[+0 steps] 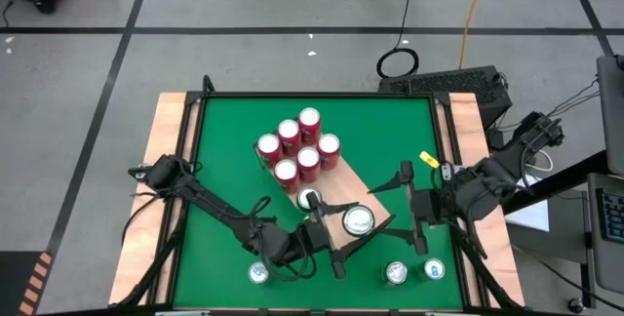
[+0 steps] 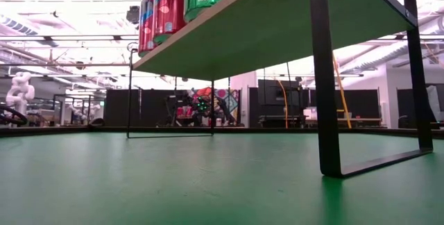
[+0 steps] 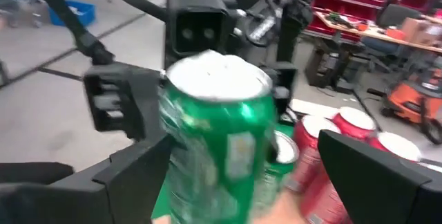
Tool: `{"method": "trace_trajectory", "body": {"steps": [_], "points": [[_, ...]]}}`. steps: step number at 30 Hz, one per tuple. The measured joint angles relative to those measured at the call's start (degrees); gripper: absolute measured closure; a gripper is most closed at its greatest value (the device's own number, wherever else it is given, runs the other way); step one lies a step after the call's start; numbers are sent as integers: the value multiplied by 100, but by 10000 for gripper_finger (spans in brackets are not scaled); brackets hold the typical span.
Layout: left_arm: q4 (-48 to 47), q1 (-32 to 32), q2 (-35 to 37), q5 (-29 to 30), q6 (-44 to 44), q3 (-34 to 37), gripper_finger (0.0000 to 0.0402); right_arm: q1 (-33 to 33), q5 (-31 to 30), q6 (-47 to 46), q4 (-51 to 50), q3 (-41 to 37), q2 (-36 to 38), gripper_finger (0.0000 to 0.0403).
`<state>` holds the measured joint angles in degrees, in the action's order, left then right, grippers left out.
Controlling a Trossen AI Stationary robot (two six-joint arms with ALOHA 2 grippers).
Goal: Place canned beverage on shelf
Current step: Put the green soda can on the shelf aligned with the other green soda can
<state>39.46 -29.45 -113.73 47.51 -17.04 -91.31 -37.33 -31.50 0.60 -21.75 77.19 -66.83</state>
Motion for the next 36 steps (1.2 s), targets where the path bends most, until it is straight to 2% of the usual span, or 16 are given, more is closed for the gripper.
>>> {"method": "trace_trajectory", "body": {"steps": [3,7,12,26,30,36], "points": [[-133,56,-12,35,2,3,116,79,388,-26,86,11,-99,44],[-279,96,-13,77,18,11,116,152,488,-35,89,9,-157,43],[-275,93,-13,74,24,11,116,364,889,-143,92,9,-202,43],[-271,68,-13,68,15,11,116,402,910,168,475,0,-432,45],[-266,65,-13,68,15,11,116,399,923,163,473,0,-407,56],[-275,65,-13,70,17,11,116,399,928,51,356,0,-402,102]]}}
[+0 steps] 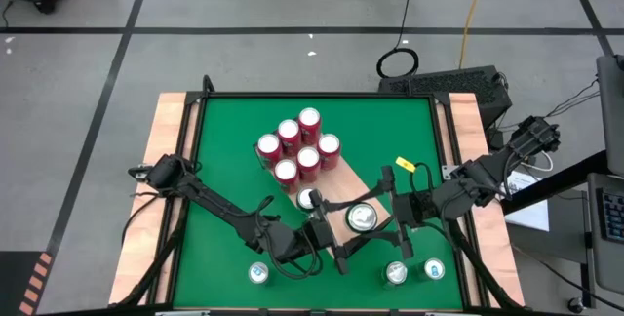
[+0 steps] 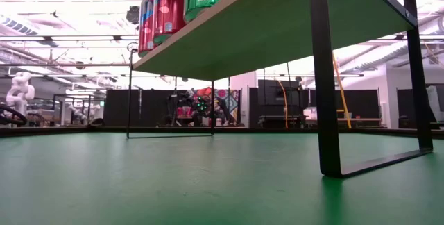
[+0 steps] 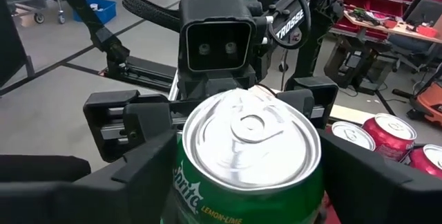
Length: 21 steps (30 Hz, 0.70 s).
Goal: Place canned beverage on shelf
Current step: Put the green soda can on the shelf aligned with the other green soda can
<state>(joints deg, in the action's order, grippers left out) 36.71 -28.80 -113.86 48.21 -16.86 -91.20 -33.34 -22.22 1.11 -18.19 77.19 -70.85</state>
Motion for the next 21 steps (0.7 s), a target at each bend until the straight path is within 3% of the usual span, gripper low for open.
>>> {"method": "trace_trajectory", "body": {"steps": [4,11,18,21], "points": [[-13,2,0,0,1,0,116,0,4,-34,-55,0,4,117],[-14,-2,0,0,13,0,108,4,167,-8,-60,0,9,109],[-60,-156,58,-124,142,0,21,0,613,233,-134,-20,49,110],[-100,-224,156,-144,133,-2,9,16,767,260,-75,-15,93,111]]}}
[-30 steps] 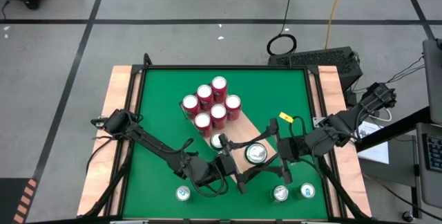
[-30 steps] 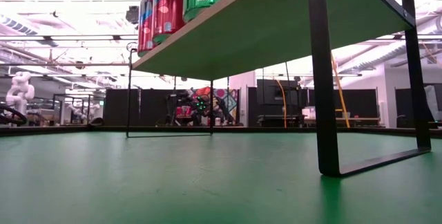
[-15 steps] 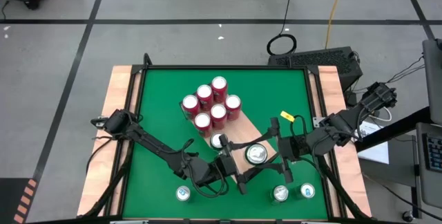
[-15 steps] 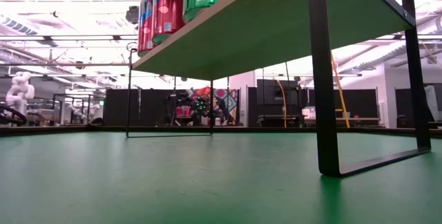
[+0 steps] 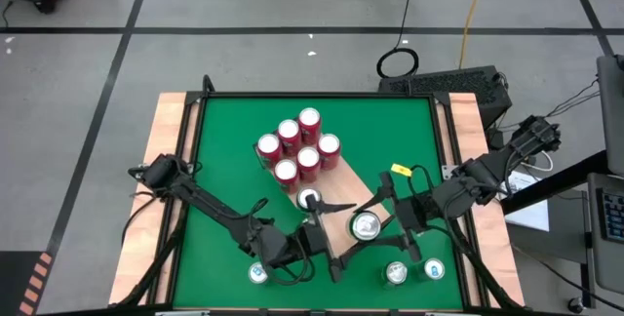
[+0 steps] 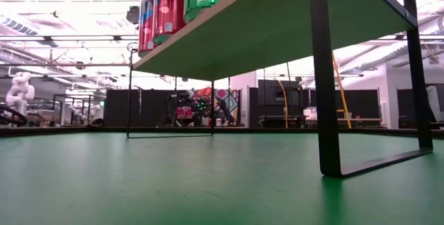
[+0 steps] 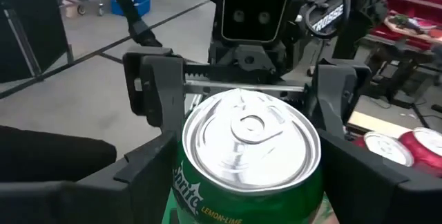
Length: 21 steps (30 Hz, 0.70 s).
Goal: Place canned beverage on shelf
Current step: Put the green soda can on the shelf aligned with the other green soda can
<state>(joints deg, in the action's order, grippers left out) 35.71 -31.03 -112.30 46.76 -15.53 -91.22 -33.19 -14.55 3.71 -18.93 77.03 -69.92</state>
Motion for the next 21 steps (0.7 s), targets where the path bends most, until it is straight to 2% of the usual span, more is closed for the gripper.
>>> {"method": "trace_trajectory", "body": {"steps": [5,9,14,21], "points": [[-148,-181,182,59,-167,0,13,73,34,98,-57,13,14,111],[-518,-430,616,86,-67,-20,13,180,128,188,-198,-4,-26,111],[-1567,-664,1247,156,169,-13,13,425,169,348,16,-153,-54,111],[-2958,-810,2136,305,327,-11,13,1022,709,378,618,-590,-62,111]]}}
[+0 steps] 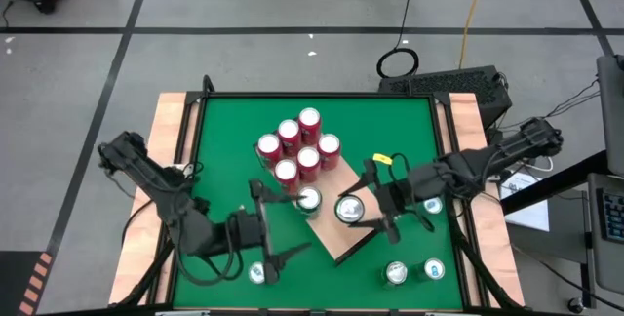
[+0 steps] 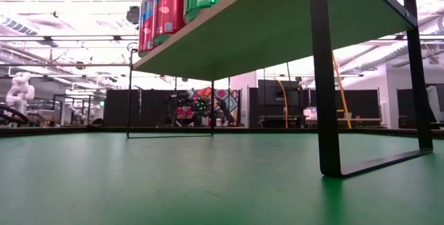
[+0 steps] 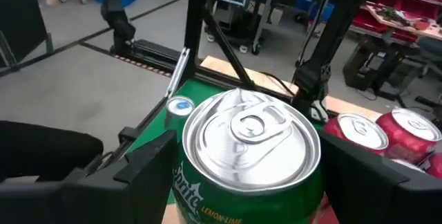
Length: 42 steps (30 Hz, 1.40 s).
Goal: Place canned beverage on shelf
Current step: Put the green soda can on the shelf aligned with the other green soda can
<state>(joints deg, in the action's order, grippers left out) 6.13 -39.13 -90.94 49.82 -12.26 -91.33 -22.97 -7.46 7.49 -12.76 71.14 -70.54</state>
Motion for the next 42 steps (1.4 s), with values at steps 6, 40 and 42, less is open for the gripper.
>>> {"method": "trace_trajectory", "body": {"steps": [6,40,42], "points": [[-1235,27,586,12,480,0,13,354,325,12,537,-545,0,110],[-2303,125,787,-8,1201,7,13,1221,801,-114,1858,-1694,1,110],[-2303,125,787,-8,1201,7,13,1280,939,-107,1858,-1694,-7,110]]}}
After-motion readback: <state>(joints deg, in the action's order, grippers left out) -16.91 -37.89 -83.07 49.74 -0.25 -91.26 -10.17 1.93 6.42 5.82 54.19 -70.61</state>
